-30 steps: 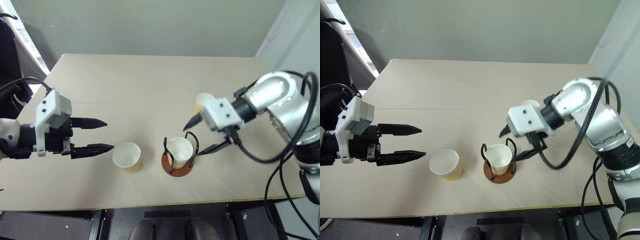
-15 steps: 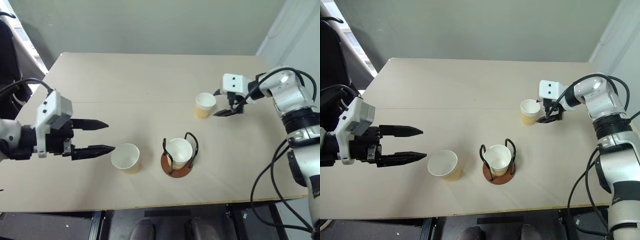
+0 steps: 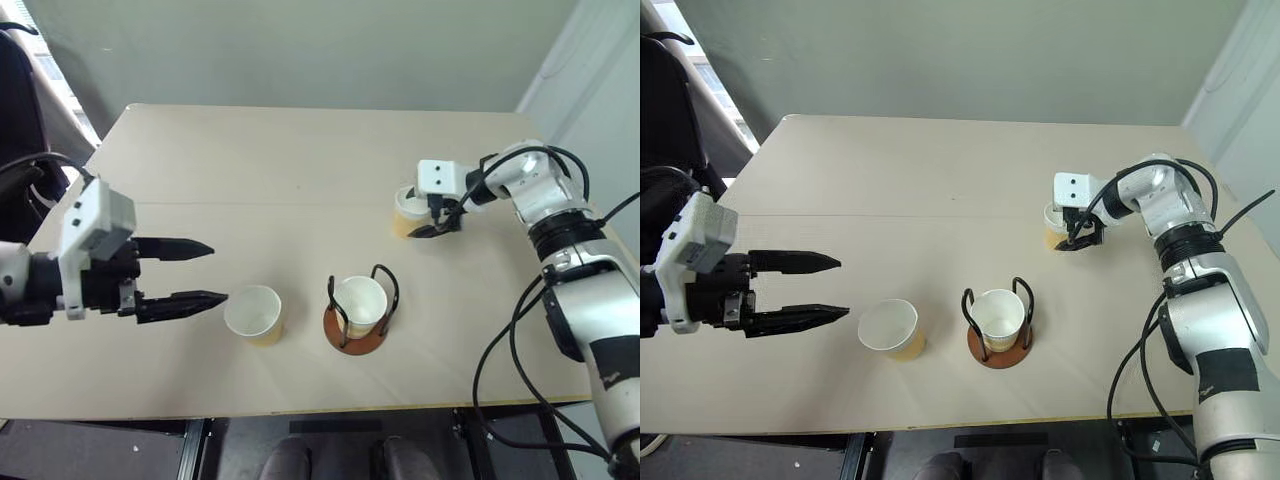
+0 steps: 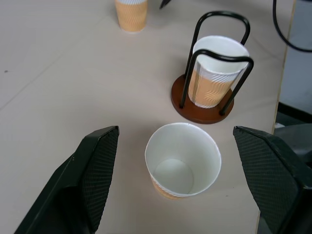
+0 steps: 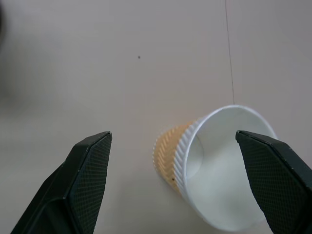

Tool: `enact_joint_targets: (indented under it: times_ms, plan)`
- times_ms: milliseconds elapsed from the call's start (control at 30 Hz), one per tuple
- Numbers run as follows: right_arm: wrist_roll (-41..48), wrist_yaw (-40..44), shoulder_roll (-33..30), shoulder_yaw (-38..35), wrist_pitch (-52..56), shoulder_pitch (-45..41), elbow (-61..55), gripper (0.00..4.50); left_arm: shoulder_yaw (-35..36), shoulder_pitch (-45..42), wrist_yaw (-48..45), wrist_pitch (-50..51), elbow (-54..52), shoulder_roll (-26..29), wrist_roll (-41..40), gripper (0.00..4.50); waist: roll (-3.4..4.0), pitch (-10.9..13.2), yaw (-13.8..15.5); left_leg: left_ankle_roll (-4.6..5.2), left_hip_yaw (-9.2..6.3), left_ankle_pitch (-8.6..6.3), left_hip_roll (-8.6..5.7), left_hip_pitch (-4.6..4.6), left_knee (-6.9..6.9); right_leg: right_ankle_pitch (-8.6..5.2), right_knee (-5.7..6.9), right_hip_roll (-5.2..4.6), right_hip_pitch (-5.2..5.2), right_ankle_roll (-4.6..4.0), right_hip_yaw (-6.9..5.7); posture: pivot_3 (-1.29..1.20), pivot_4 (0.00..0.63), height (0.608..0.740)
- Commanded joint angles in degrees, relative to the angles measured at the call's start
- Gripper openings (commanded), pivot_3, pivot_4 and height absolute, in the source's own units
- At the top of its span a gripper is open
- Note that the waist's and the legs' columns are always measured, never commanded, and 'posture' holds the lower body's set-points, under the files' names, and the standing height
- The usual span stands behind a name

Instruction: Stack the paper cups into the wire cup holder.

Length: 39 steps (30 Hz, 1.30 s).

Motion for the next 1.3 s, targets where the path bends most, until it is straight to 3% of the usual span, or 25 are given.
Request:
enact_joint_targets:
  times_ms: [33,133,233,500,533,800,900,1000,1100,1200,1300]
  plan:
    - [-1.8,-2.7,0.9,-0.3,-2.3,-2.8,3.1,4.11,3.9,0.3,0.8,1.0,-1.8,-0.2,-2.0,4.02,0.0,0.0,0.0,-0.01,0.0,0.0,0.0,0.0,0.0,0.0,0.01,0.0,0.0,0.0,0.0,0.0,0.15,0.74]
    - [-3.5,-4.4,1.8,-0.1,-3.8,-3.5,5.8,4.11,4.6,0.6,1.5,1.5,-2.4,-0.4,-2.8,4.02,0.01,0.0,0.1,-0.03,0.0,0.01,0.0,0.01,0.0,0.0,0.04,0.0,0.0,0.0,0.0,0.0,0.15,0.74]
    - [-4.3,-5.1,2.6,-0.3,-4.8,-4.1,7.2,3.22,5.2,1.5,1.8,1.8,-2.8,-0.4,-3.0,4.02,0.0,0.0,0.2,-0.04,0.0,0.0,0.0,0.02,0.0,0.0,0.05,0.0,-0.01,0.0,0.0,0.0,0.15,0.74]
    - [-5.8,-5.3,2.8,-0.6,-6.6,-4.5,8.1,0.21,5.2,2.1,2.5,1.3,-3.0,-0.5,-3.4,4.02,0.0,0.0,0.4,-0.08,0.0,0.0,0.0,0.01,0.0,0.0,0.05,0.0,-0.01,0.0,-0.01,0.0,0.15,0.74]
    - [-5.8,-5.2,2.7,-0.7,-6.7,-4.4,8.0,0.03,5.0,2.1,2.5,1.2,-2.9,-0.5,-3.4,4.02,0.0,0.0,0.4,-0.08,0.0,0.0,0.0,0.02,0.0,0.0,0.05,0.0,0.0,0.0,-0.01,0.0,0.15,0.74]
    - [0.6,6.6,-1.3,-4.8,-4.5,-3.4,-0.5,0.03,3.6,1.3,2.1,-0.1,-1.7,0.2,-2.6,4.02,0.02,0.0,0.5,-0.11,0.02,0.01,0.0,0.0,0.0,0.0,0.02,0.0,-0.01,0.0,-0.01,0.0,0.15,0.74]
    - [10.7,17.6,-4.9,-7.1,6.3,-2.3,-15.9,0.03,3.1,0.9,1.8,-0.5,-1.2,0.5,-2.4,4.02,0.03,0.0,0.5,-0.13,0.04,0.03,-0.01,-0.02,-0.02,0.0,-0.06,0.01,0.0,-0.01,-0.02,0.0,0.15,0.74]
    - [30.2,19.2,-13.4,-3.4,21.8,-0.3,-38.7,0.03,2.4,0.4,1.5,-0.9,-0.8,0.8,-2.2,4.02,0.08,0.1,0.6,-0.22,0.21,0.08,0.0,-0.06,-0.04,0.0,-0.21,0.09,0.04,-0.01,-0.03,0.0,0.15,0.74]
    - [42.7,19.2,-18.5,-2.7,31.7,1.4,-54.1,0.03,1.1,-0.1,1.3,-1.5,-0.3,0.7,-2.0,4.02,0.08,0.0,0.4,-0.27,0.33,0.1,0.09,0.0,-0.06,-0.03,-0.31,0.21,0.16,-0.04,-0.04,0.0,0.15,0.74]
    - [50.0,19.2,-18.9,-3.9,38.1,3.8,-64.8,0.03,-0.5,-1.1,1.4,-2.1,0.2,0.6,-1.7,4.02,0.0,0.1,-0.1,-0.32,0.32,0.13,0.21,0.12,-0.06,-0.07,-0.34,0.33,0.28,-0.11,-0.03,0.0,0.15,0.74]
    - [50.7,19.2,-18.0,-4.3,40.6,6.0,-69.7,0.03,-1.4,-1.7,1.3,-2.4,0.5,0.7,-1.5,4.02,-0.04,0.1,-0.6,-0.34,0.25,0.18,0.27,0.41,0.02,-0.12,-0.3,0.37,0.37,-0.21,0.07,0.0,0.15,0.74]
